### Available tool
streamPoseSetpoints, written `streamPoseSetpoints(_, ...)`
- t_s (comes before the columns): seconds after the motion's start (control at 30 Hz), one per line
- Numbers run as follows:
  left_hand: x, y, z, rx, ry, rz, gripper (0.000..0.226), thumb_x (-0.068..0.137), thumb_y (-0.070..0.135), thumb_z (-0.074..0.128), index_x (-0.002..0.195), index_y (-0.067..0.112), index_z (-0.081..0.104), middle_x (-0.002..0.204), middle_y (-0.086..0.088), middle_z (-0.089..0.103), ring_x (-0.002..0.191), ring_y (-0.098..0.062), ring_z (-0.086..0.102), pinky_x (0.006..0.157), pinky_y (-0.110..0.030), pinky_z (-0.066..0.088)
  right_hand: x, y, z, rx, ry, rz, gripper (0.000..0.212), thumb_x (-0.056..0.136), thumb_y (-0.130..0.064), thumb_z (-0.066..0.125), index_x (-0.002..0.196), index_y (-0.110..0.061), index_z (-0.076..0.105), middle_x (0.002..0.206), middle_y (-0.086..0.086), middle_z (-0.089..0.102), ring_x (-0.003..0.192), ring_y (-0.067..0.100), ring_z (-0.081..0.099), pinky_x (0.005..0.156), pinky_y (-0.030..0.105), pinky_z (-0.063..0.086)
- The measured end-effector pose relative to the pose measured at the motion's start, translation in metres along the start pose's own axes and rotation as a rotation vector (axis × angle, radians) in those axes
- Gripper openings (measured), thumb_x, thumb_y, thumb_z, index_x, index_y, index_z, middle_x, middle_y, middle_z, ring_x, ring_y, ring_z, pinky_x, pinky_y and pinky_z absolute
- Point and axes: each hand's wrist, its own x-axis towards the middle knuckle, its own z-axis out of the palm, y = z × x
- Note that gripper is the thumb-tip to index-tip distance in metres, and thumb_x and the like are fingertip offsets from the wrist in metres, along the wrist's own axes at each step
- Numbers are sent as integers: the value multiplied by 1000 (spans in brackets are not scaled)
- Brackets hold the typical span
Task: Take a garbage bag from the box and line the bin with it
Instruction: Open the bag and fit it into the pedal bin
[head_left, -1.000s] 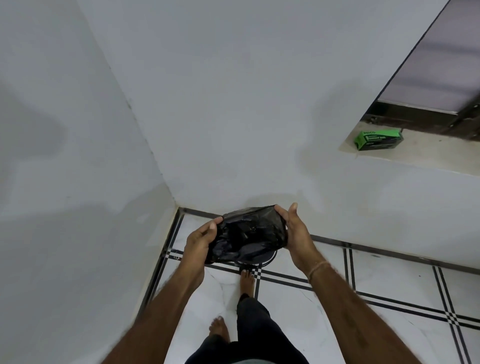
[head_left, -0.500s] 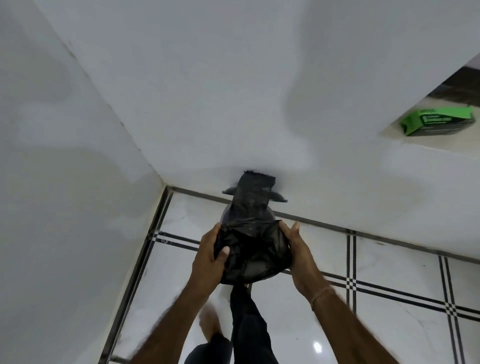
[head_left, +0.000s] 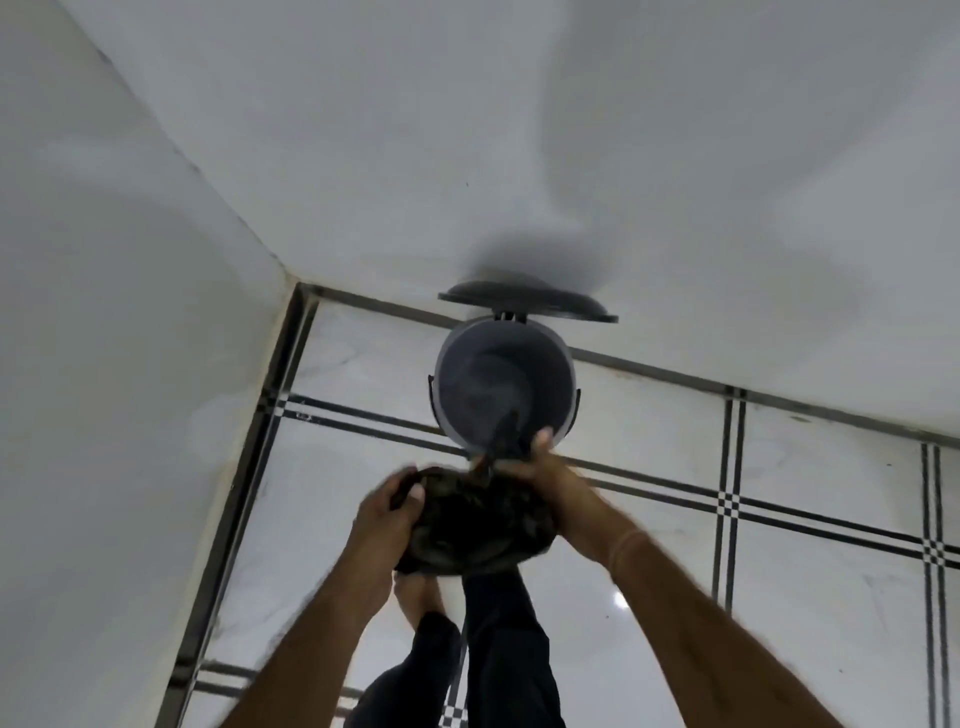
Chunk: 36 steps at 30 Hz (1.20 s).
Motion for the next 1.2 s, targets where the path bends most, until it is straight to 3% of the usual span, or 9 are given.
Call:
streamPoseSetpoints(0.1,-3,25,-9,-152,-24,143,34,105,19,57,136,33,61,133,5,70,123,-13,66,95,-27,57,-15,-20,-10,359,62,-159,95,91,-81,22,146,-12,56,146,12,61,136,29,57,121,48,36)
streamPoseSetpoints(0.27,-3,63,9,-130,-113,303,57,104,22,60,153,45,42,155,8,50,143,-14,49,110,-39,52,-39,-52,-13,467,142,-404,92,93,-82,20,148,-16,54,142,11,64,137,34,56,118,60,35)
streamPoseSetpoints(0.33,-3,77,21,-132,-136,417,61,102,28,62,153,49,39,159,10,46,147,-14,45,115,-46,47,-48,-69,-16,554,171,-507,93,92,-83,21,147,-16,55,141,14,65,135,35,58,114,59,39)
streamPoseSetpoints(0.47,1,97,38,-129,-137,538,62,103,26,60,156,45,36,159,11,45,146,-10,45,116,-44,46,-53,-91,-29,678,133,-652,97,90,-84,25,149,-12,53,145,16,61,136,34,56,114,54,39)
streamPoseSetpoints(0.73,46,73,53,129,13,515,73,92,36,57,161,31,32,153,12,40,142,-9,42,118,-47,43,11,-67,-44,432,288,-446,88,90,-83,29,138,-18,64,134,12,70,128,34,63,114,59,42)
streamPoseSetpoints(0.9,96,38,64,108,2,396,68,101,21,65,160,29,33,157,2,39,144,-20,42,115,-53,46,67,-48,-46,263,344,-318,83,79,-85,32,132,-30,67,123,3,76,116,27,69,84,39,58)
streamPoseSetpoints(1.0,133,27,68,68,-12,341,71,95,35,67,158,33,35,156,1,42,145,-21,43,115,-51,46,109,-46,-52,425,306,-306,80,83,-85,31,130,-31,67,134,7,70,122,31,64,96,48,52)
streamPoseSetpoints(1.07,155,26,72,47,-14,332,62,98,30,67,153,36,40,151,4,46,142,-19,45,115,-47,47,139,-48,-64,548,272,-347,81,89,-84,28,129,-26,69,138,11,67,130,36,58,109,53,43)
streamPoseSetpoints(1.2,195,29,74,154,-36,463,64,90,32,66,151,35,44,143,6,53,137,-16,51,110,-48,51,179,-59,-81,578,221,-413,89,82,-80,51,141,-14,62,140,17,64,135,40,55,113,55,43)
